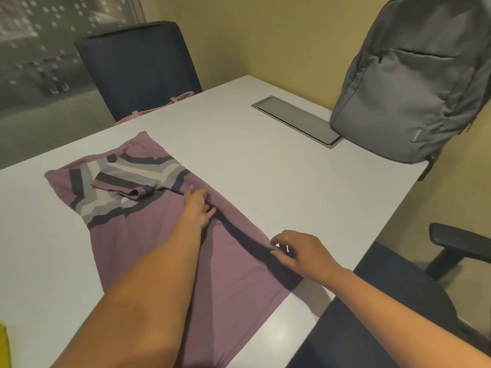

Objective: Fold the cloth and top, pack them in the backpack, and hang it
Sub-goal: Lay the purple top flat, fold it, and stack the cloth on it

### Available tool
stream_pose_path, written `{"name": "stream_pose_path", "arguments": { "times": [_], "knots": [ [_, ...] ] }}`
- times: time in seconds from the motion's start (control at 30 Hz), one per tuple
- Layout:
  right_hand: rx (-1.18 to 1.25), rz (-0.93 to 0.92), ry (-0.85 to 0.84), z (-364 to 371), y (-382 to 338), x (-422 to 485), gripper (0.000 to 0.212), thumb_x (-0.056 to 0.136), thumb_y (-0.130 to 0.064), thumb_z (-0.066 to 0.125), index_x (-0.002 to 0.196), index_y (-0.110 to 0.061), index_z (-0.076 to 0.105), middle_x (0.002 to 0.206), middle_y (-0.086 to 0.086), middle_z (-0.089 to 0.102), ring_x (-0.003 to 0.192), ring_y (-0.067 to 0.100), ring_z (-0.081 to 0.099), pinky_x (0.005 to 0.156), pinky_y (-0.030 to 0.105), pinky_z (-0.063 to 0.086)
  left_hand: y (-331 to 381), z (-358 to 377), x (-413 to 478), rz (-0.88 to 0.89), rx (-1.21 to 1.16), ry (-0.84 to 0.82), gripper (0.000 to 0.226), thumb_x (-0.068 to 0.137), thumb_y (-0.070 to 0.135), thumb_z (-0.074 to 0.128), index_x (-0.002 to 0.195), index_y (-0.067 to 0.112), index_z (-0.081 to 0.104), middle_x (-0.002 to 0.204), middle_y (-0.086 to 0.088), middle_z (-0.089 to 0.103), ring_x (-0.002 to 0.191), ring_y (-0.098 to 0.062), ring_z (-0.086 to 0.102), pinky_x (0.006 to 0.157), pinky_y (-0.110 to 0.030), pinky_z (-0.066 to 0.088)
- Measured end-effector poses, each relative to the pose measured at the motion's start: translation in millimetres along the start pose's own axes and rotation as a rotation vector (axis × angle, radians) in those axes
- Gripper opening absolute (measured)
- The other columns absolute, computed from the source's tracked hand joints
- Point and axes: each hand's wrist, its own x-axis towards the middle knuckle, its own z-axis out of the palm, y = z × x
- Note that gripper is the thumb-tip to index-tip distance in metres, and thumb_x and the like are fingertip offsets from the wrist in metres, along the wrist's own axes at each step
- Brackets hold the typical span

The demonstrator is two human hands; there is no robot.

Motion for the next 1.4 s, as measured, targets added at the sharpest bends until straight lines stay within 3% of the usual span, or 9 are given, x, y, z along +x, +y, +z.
{"name": "stream_pose_path", "arguments": {
  "times": [0.2,0.37,0.43,0.5,0.63,0.77,1.0,1.23,1.4],
  "knots": [
    [0.044,-0.032,-0.072,6.5,-8.9,-1.5,0.02,0.088,-0.027,0.058,0.106,-0.023,0.065,0.085,-0.018,0.052,0.061,-0.005,0.045,0.058,0.005,0.032,21.3,-20.2,17.2,0.06,-0.111,0.123,0.041,0.091,0.021,0.057,0.131,0.013,0.051,0.137,-0.006,0.05,0.125,-0.021,0.047,0.088,-0.032,0.044],
    [0.12,-0.067,-0.171,16.0,-22.4,-4.2,0.023,0.087,-0.025,0.057,0.106,-0.015,0.065,0.096,-0.004,0.065,0.083,0.012,0.059,0.072,0.015,0.045,18.4,-38.2,13.9,0.213,-0.117,0.384,0.028,0.093,0.013,0.05,0.116,0.013,0.065,0.13,-0.006,0.057,0.124,-0.028,0.049,0.107,-0.04,0.039],
    [0.112,-0.098,-0.29,25.0,-27.4,-3.7,0.028,0.089,-0.031,0.057,0.11,-0.016,0.065,0.104,-0.002,0.068,0.091,0.012,0.061,0.081,0.02,0.047,12.5,-51.8,17.1,0.262,-0.02,0.509,0.032,0.091,0.004,0.044,0.112,0.011,0.067,0.122,-0.008,0.063,0.112,-0.027,0.057,0.1,-0.034,0.045],
    [0.142,-0.105,-0.368,32.9,-30.6,-2.3,0.029,0.09,-0.037,0.055,0.109,-0.017,0.066,0.104,-0.002,0.069,0.087,0.007,0.062,0.083,0.021,0.049,9.0,-66.1,22.2,0.301,0.13,0.597,0.035,0.09,0.0,0.041,0.111,0.009,0.067,0.118,-0.012,0.065,0.106,-0.029,0.06,0.092,-0.033,0.049],
    [0.186,0.037,-0.17,30.8,-24.4,7.4,0.024,0.095,-0.032,0.05,0.1,-0.018,0.07,0.092,-0.008,0.069,0.063,-0.006,0.051,0.077,0.021,0.047,7.4,-83.6,32.2,0.336,0.313,0.575,0.029,0.089,0.002,0.046,0.111,0.009,0.065,0.115,-0.016,0.064,0.109,-0.034,0.059,0.091,-0.039,0.05],
    [0.173,0.14,-0.055,28.4,-19.6,16.7,0.022,0.094,-0.029,0.049,0.093,-0.02,0.069,0.088,-0.007,0.069,0.066,0.002,0.055,0.073,0.025,0.049,6.2,-88.7,36.4,0.283,0.365,0.569,0.027,0.087,0.004,0.05,0.112,0.002,0.063,0.117,-0.019,0.063,0.109,-0.036,0.058,0.092,-0.04,0.049],
    [0.121,0.07,-0.051,40.8,-32.1,45.8,0.021,0.094,-0.027,0.049,0.095,-0.017,0.067,0.094,-0.004,0.067,0.078,0.009,0.054,0.071,0.02,0.039,13.5,-97.6,44.4,0.29,0.437,0.564,0.025,0.089,0.006,0.052,0.111,0.004,0.063,0.116,-0.017,0.063,0.108,-0.036,0.058,0.091,-0.045,0.05],
    [0.08,-0.041,-0.113,56.6,-56.7,96.7,0.021,0.094,-0.028,0.05,0.104,-0.016,0.064,0.104,0.001,0.066,0.091,0.016,0.061,0.075,0.018,0.04,44.5,-115.5,68.2,0.263,0.502,0.647,0.025,0.087,0.01,0.052,0.106,-0.002,0.064,0.112,-0.023,0.064,0.102,-0.037,0.06,0.088,-0.046,0.052],
    [0.105,-0.088,-0.14,73.3,-68.6,128.7,0.026,0.093,-0.03,0.053,0.112,-0.016,0.062,0.109,0.002,0.065,0.094,0.017,0.061,0.082,0.023,0.047,77.4,-127.3,96.0,0.241,0.481,0.746,0.035,0.083,0.022,0.065,0.111,0.001,0.062,0.114,-0.019,0.063,0.102,-0.038,0.061,0.087,-0.05,0.053]
  ]
}}
